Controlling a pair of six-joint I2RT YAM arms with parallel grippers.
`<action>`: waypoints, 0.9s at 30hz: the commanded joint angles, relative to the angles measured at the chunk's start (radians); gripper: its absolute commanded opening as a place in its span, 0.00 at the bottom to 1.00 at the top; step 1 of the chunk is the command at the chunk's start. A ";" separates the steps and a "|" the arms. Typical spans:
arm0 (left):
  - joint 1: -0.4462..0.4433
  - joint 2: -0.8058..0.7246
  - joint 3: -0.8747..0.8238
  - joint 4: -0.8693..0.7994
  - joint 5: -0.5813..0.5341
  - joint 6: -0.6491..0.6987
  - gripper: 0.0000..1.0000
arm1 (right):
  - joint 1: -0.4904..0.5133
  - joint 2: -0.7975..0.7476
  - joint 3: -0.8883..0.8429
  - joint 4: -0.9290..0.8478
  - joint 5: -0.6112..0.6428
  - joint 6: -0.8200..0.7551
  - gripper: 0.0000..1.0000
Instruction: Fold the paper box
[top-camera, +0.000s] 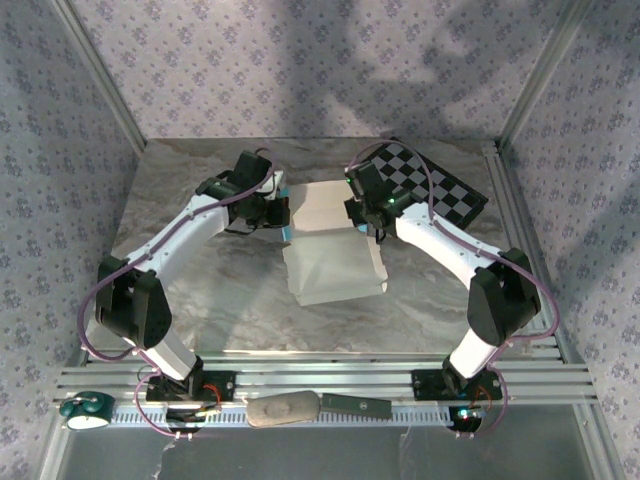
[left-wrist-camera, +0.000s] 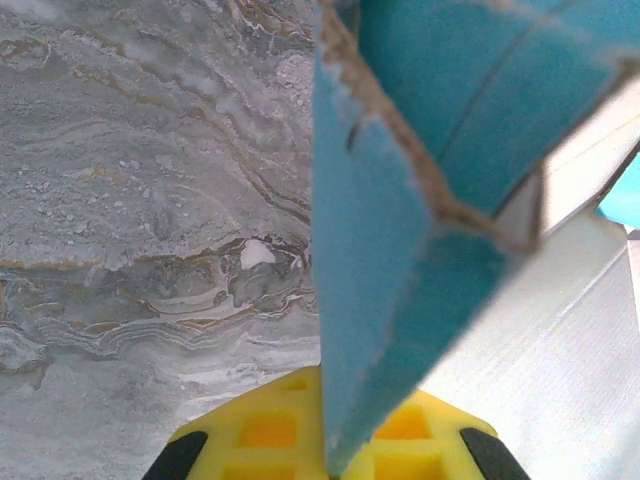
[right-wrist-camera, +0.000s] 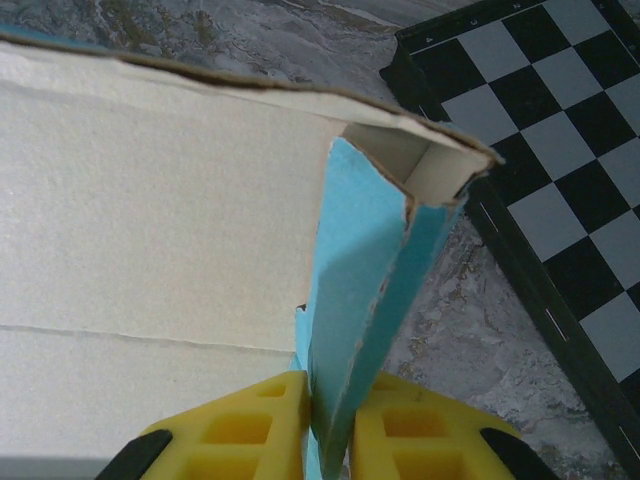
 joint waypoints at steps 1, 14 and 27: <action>-0.029 -0.005 0.024 0.102 0.096 -0.002 0.00 | 0.026 0.017 -0.008 0.039 -0.101 -0.001 0.16; -0.029 0.002 0.021 0.097 0.087 -0.008 0.00 | 0.066 0.079 0.014 0.006 0.115 0.000 0.00; -0.028 0.006 0.016 0.108 0.103 -0.010 0.00 | 0.058 0.052 -0.021 0.052 0.013 0.004 0.15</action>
